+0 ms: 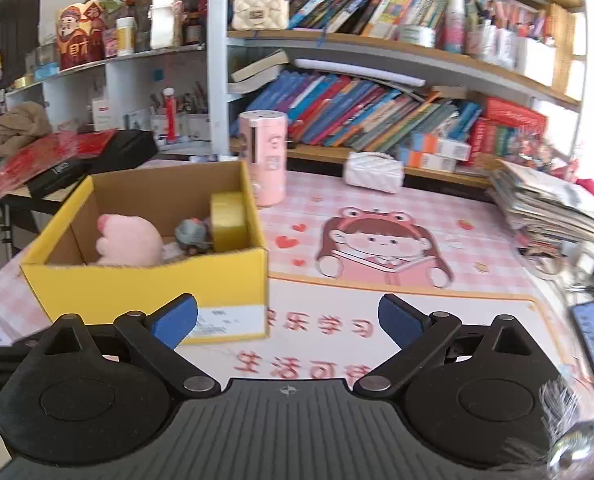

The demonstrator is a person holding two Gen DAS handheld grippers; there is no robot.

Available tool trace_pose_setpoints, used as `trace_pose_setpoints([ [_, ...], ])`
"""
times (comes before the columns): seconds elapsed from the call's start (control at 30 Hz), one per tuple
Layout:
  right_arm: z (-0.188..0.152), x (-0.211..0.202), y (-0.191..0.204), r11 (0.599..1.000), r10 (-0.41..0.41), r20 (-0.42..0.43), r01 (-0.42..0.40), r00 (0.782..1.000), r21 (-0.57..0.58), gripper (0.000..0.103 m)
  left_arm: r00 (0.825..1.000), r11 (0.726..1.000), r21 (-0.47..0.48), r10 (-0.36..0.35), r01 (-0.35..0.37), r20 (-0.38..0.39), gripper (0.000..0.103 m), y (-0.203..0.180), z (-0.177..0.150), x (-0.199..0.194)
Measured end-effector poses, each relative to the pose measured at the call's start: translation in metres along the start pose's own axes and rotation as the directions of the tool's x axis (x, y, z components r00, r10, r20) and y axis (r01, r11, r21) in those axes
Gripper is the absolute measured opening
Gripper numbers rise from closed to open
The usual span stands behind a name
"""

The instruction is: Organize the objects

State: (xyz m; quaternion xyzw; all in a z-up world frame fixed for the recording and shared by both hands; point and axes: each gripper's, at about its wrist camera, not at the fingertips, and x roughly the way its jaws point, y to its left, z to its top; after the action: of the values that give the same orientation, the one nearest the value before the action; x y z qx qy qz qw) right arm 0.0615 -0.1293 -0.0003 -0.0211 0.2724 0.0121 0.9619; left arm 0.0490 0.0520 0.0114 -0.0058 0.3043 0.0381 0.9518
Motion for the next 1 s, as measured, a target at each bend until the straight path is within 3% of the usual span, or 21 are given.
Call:
trace_pose_setpoints([
  [0.37,-0.038,-0.027,-0.019,0.997,-0.081,-0.072,0.081,0.994,-0.006,0.099,0.999,0.999,0.026,-0.033,0.034,-0.015,0.103,-0.017,-0.016,-0.014],
  [1.0,-0.060,-0.040,-0.050,0.986,-0.151,-0.138,0.159,0.979,0.048,0.103,0.993,0.988,0.122,-0.090,0.099,-0.074,0.103,-0.054,-0.032,-0.019],
])
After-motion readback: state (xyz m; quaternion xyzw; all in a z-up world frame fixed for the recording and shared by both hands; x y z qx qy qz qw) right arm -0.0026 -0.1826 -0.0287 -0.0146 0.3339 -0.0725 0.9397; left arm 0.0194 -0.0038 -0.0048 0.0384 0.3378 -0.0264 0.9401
